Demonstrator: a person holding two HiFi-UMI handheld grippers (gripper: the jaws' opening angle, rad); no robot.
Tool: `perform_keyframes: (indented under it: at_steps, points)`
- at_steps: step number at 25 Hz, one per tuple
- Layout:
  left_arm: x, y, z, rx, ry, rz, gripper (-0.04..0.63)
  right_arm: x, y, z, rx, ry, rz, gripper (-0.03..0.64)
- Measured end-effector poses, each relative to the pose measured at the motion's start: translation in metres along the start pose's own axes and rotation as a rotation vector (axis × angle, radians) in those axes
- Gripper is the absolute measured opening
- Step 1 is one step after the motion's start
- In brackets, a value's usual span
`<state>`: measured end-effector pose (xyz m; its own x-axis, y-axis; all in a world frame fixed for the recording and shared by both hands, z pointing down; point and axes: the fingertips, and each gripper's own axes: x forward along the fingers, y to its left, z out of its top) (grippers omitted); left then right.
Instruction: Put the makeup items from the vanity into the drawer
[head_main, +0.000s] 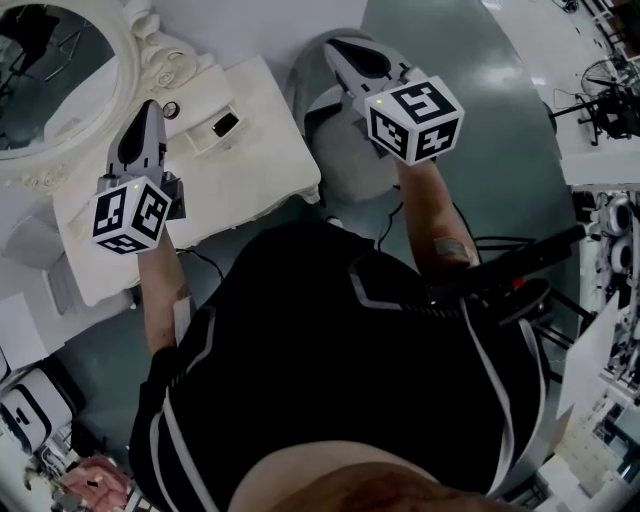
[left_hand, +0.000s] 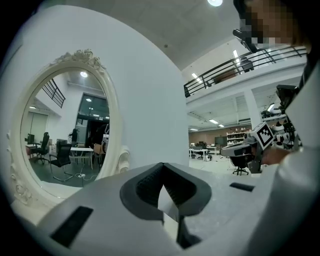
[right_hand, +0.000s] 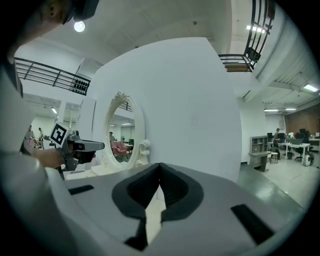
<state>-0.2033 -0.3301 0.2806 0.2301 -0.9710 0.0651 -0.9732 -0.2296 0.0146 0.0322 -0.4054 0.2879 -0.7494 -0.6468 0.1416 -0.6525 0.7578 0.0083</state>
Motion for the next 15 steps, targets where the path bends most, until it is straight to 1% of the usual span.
perform_keyframes:
  at_steps: [6, 9, 15]
  points:
    - [-0.003, 0.006, 0.003, -0.033, -0.026, 0.031, 0.005, 0.004, 0.006, 0.009, 0.015, -0.007, -0.021, 0.003]
    - [-0.004, 0.006, 0.006, -0.035, -0.030, 0.021, 0.005, 0.006, 0.009, 0.011, -0.008, -0.002, -0.027, 0.003]
    - [-0.011, 0.013, 0.009, -0.042, -0.031, 0.023, 0.005, 0.009, 0.014, 0.006, -0.022, 0.021, -0.033, 0.003]
